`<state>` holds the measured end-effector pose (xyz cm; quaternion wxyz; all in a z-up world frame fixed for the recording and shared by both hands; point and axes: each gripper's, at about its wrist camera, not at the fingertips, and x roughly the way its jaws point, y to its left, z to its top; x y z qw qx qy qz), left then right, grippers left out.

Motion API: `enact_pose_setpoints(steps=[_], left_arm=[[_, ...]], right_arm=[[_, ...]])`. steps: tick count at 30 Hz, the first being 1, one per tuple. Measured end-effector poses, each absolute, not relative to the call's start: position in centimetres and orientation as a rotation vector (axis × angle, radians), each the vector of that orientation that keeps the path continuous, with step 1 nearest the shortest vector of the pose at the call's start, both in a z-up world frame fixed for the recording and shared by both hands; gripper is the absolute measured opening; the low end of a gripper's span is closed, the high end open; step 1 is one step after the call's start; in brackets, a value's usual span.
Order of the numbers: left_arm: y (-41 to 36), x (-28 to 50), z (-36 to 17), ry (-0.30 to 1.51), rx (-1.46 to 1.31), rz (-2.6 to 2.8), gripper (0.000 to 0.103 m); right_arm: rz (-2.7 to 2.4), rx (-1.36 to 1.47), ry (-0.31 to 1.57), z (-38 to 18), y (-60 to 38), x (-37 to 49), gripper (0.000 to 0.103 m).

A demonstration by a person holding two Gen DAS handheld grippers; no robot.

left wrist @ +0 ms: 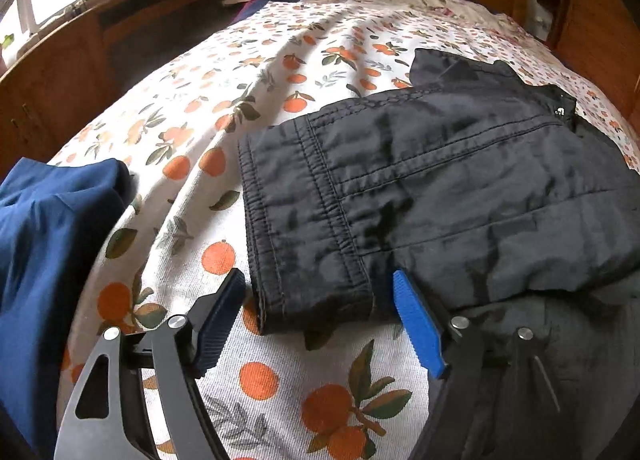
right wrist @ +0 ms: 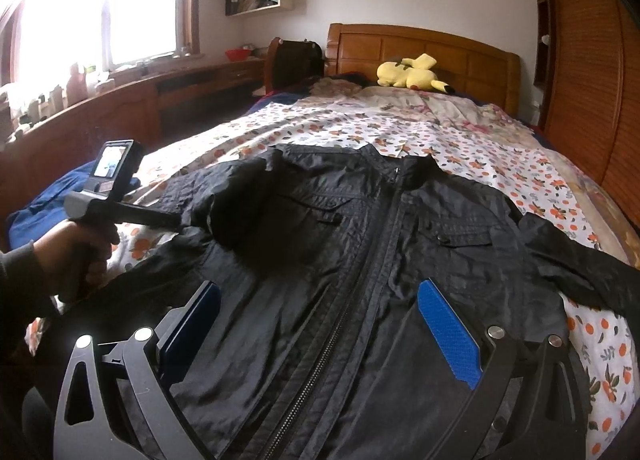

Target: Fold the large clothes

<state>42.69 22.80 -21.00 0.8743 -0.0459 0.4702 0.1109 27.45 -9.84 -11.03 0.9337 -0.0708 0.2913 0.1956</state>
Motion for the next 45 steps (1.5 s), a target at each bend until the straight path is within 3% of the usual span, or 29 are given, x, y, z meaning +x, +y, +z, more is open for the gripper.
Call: enact_pose_setpoints(steps=[5, 13, 23, 31, 40, 42, 44, 45], left_arm=[[21.5, 42.5, -20.2, 0.977, -0.074, 0.189, 0.026], [17.9, 40.3, -13.8, 0.818, 0.024, 0.184, 0.016], [6.4, 37.2, -5.4, 0.627, 0.088, -0.029, 0.008], [-1.0, 33.3, -7.3, 0.624, 0.08, -0.16, 0.008], [-1.7, 30.3, -11.4, 0.654, 0.094, -0.149, 0.015], [-1.4, 29.6, -12.0, 0.659, 0.091, -0.14, 0.028], [-1.0, 28.6, -12.1, 0.646, 0.087, -0.127, 0.053], [-0.9, 28.2, -12.0, 0.636, 0.086, -0.128, 0.058]], right_arm=[[0.403, -0.148, 0.593, -10.9, -9.7, 27.4, 0.096], [0.394, -0.128, 0.57, -10.3, -10.8, 27.1, 0.096], [0.346, -0.083, 0.552, -9.4, -14.4, 27.1, 0.096], [0.309, -0.059, 0.548, -9.0, -17.3, 27.1, 0.096], [0.294, -0.047, 0.551, -9.0, -18.4, 27.4, 0.096], [0.298, -0.054, 0.556, -9.1, -18.2, 27.5, 0.096], [0.302, -0.063, 0.561, -9.3, -17.8, 27.7, 0.096], [0.304, -0.066, 0.564, -9.4, -17.3, 27.7, 0.096]])
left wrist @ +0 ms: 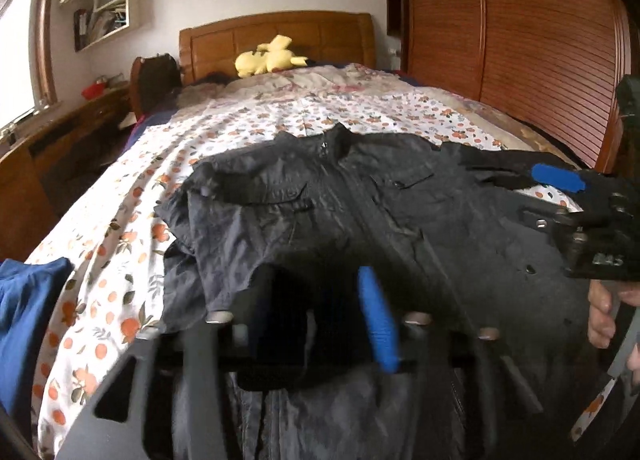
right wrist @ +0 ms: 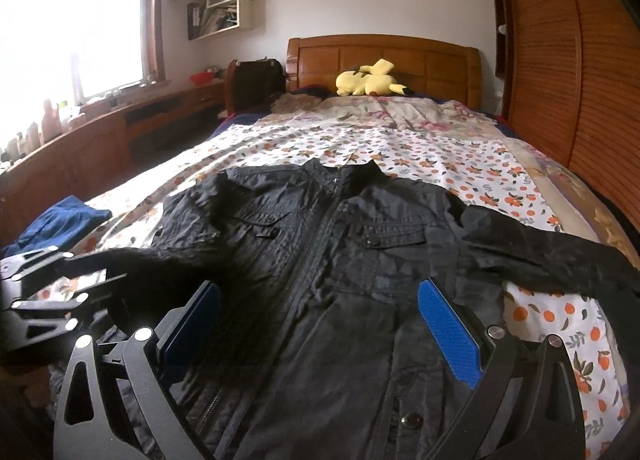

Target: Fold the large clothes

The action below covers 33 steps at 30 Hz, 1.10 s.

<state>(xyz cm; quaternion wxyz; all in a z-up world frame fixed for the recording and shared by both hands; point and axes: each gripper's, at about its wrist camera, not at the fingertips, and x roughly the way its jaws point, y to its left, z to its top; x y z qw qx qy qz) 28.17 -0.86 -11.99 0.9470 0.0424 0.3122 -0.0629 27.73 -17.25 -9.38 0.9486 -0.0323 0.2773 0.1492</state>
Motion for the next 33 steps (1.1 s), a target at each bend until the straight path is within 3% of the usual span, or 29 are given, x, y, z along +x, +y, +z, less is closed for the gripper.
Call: enact_pose_setpoints(steps=[1, 4, 9, 11, 24, 33], left_arm=[[-0.7, 27.7, -11.8, 0.621, 0.088, -0.127, 0.066], [0.0, 26.6, -10.8, 0.589, 0.086, -0.121, 0.08], [2.5, 24.5, -10.1, 0.544, 0.048, -0.097, 0.088], [3.4, 23.9, -10.1, 0.53, 0.044, -0.08, 0.101], [8.3, 20.6, -9.0, 0.468, 0.043, -0.008, 0.101], [10.1, 19.4, -8.9, 0.475, 0.041, -0.003, 0.101]], right_arm=[[0.306, -0.07, 0.567, -9.5, -17.0, 27.8, 0.096], [0.317, -0.08, 0.574, -9.8, -15.9, 27.9, 0.096], [0.343, -0.094, 0.583, -10.3, -14.0, 28.1, 0.096], [0.365, -0.103, 0.593, -10.7, -13.0, 28.1, 0.096], [0.531, -0.168, 0.651, -13.3, -6.6, 27.4, 0.095], [0.647, -0.218, 0.686, -14.8, -1.6, 27.2, 0.087]])
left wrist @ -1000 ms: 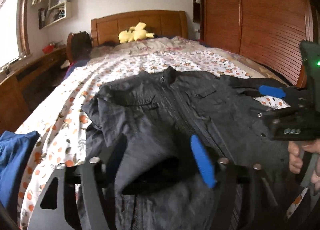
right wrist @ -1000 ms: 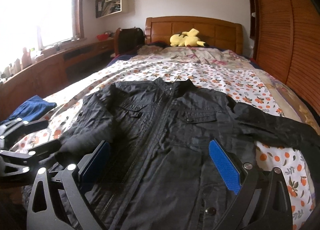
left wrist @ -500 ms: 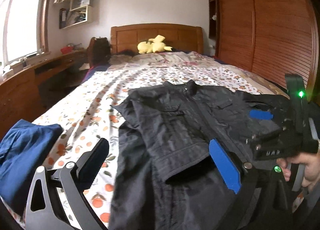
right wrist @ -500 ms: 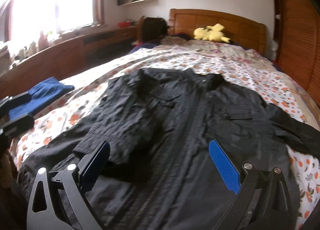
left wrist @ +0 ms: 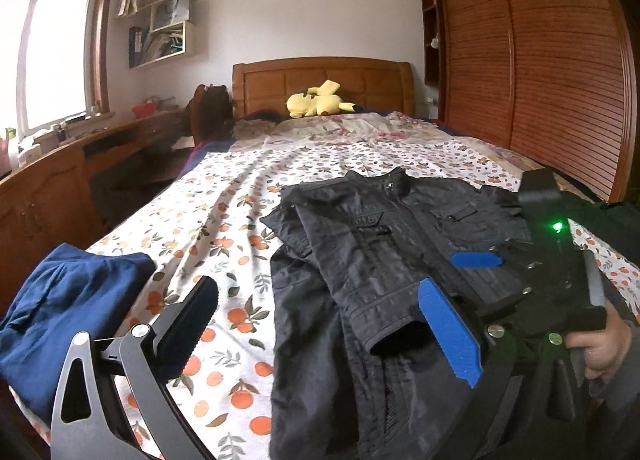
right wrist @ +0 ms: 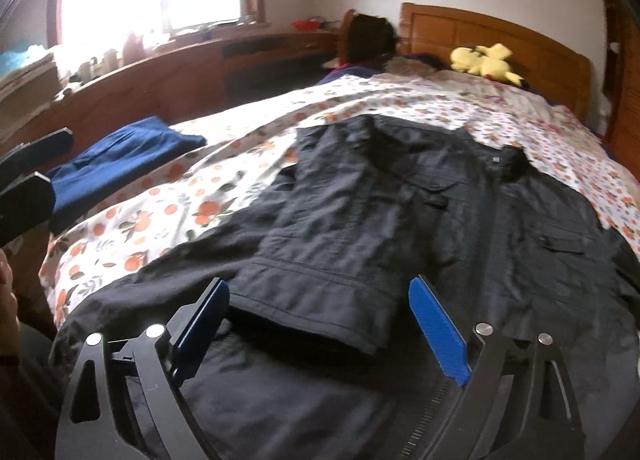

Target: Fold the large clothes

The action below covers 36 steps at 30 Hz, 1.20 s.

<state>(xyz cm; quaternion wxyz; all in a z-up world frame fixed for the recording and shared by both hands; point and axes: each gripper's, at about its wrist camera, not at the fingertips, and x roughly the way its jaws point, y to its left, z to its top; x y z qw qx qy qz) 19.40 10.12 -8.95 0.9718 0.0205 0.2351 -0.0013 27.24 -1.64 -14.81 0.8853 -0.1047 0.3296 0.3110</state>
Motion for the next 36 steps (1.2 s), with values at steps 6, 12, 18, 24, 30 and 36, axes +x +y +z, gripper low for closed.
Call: enact_pose_setpoints(steps=[6, 12, 18, 24, 30, 36], left_arm=[[11.6, 18.7, -9.1, 0.48, 0.032, 0.013, 0.101], [12.3, 18.3, -9.1, 0.48, 0.031, 0.032, 0.101], [12.5, 18.3, -9.1, 0.48, 0.032, 0.032, 0.101], [12.0, 18.3, -9.2, 0.486, 0.046, 0.024, 0.101], [10.6, 18.6, -9.6, 0.498, 0.062, 0.008, 0.101], [9.5, 18.8, -9.7, 0.501, 0.066, -0.012, 0.101]], right_arm=[[0.704, -0.273, 0.721, -16.4, 1.2, 27.1, 0.085], [0.705, -0.32, 0.782, -18.4, 2.5, 27.8, 0.084], [0.686, -0.346, 0.814, -19.4, 2.9, 28.0, 0.079], [0.7, -0.362, 0.802, -19.3, 3.0, 27.5, 0.044], [0.724, -0.302, 0.794, -18.4, 2.0, 27.6, 0.006], [0.725, -0.221, 0.76, -16.6, 0.1, 27.3, 0.003]])
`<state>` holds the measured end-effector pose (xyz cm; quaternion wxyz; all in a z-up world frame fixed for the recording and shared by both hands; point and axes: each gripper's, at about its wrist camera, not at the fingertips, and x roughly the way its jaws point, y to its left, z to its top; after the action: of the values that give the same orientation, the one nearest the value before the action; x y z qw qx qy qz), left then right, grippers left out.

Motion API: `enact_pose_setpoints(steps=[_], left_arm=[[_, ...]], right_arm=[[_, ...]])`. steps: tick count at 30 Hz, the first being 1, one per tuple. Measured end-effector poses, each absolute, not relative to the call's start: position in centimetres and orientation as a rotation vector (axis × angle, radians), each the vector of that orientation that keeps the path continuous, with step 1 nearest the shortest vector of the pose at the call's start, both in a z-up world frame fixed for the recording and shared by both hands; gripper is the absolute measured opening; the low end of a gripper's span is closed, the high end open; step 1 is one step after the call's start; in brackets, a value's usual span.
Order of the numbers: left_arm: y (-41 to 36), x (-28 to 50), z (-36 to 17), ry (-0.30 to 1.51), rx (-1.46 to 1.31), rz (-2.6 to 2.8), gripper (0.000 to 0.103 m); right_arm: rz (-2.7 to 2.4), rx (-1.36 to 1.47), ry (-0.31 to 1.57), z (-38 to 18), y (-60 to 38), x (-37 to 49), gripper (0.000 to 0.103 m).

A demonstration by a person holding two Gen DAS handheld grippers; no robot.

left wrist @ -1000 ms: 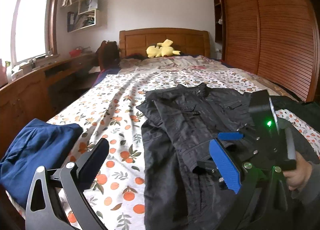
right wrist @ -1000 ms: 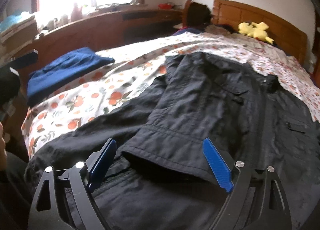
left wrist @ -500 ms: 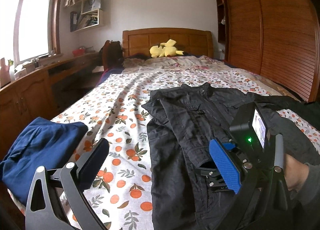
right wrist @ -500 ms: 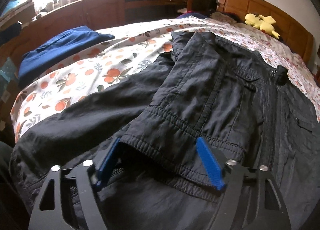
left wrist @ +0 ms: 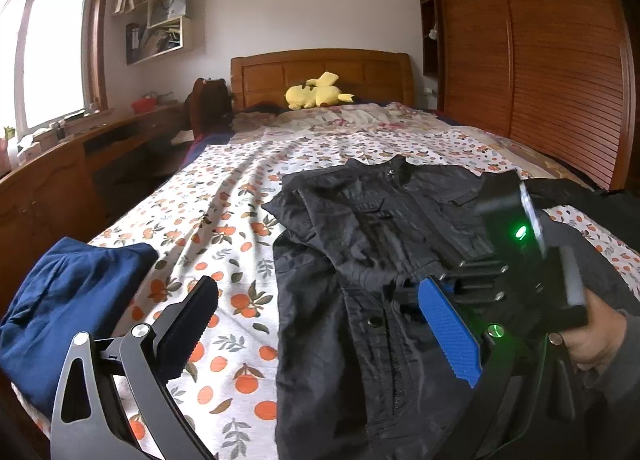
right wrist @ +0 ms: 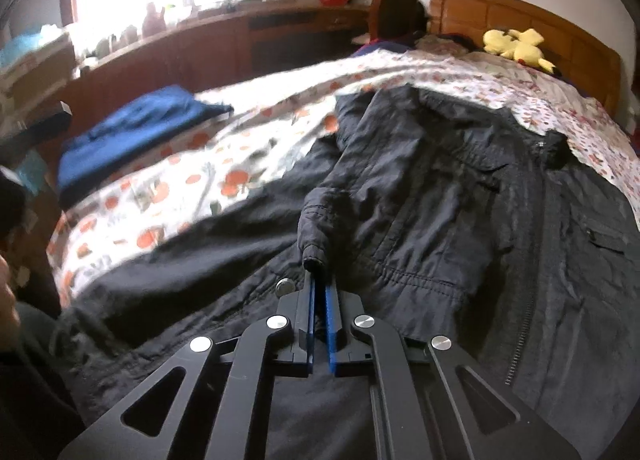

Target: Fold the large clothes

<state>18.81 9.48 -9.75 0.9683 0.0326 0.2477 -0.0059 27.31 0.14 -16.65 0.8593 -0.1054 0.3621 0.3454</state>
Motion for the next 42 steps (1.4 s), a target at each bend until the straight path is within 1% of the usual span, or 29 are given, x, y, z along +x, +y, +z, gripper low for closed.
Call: enact_pose_setpoints(steps=[9, 20, 29, 36, 39, 40, 41, 42], left_arm=[[7.7, 19.2, -9.7, 0.497, 0.066, -0.051, 0.101], [4.0, 20.4, -10.1, 0.498, 0.088, -0.098, 0.101], [0.8, 21.5, -10.7, 0.5, 0.111, -0.143, 0.101], [-1.6, 22.1, -11.2, 0.503, 0.122, -0.177, 0.101], [-2.4, 22.3, -11.3, 0.506, 0.126, -0.189, 0.101], [-2.7, 22.4, -11.4, 0.507, 0.128, -0.194, 0.101], [-3.0, 22.4, -11.5, 0.509, 0.13, -0.198, 0.101], [-3.4, 22.5, -11.7, 0.512, 0.133, -0.203, 0.101]], right_arm=[[0.684, -0.091, 0.624, -11.4, -6.2, 25.6, 0.003], [0.615, 0.008, 0.528, -8.1, -14.1, 23.7, 0.003], [0.518, 0.025, 0.532, -8.6, -20.3, 22.5, 0.003], [0.33, -0.017, 0.639, -12.8, -24.4, 24.4, 0.004], [0.291, -0.023, 0.655, -13.6, -25.5, 24.6, 0.008], [0.28, -0.027, 0.646, -13.5, -25.7, 24.5, 0.014], [0.27, -0.033, 0.638, -13.3, -25.9, 24.3, 0.026], [0.263, -0.036, 0.622, -13.0, -26.0, 24.0, 0.031]])
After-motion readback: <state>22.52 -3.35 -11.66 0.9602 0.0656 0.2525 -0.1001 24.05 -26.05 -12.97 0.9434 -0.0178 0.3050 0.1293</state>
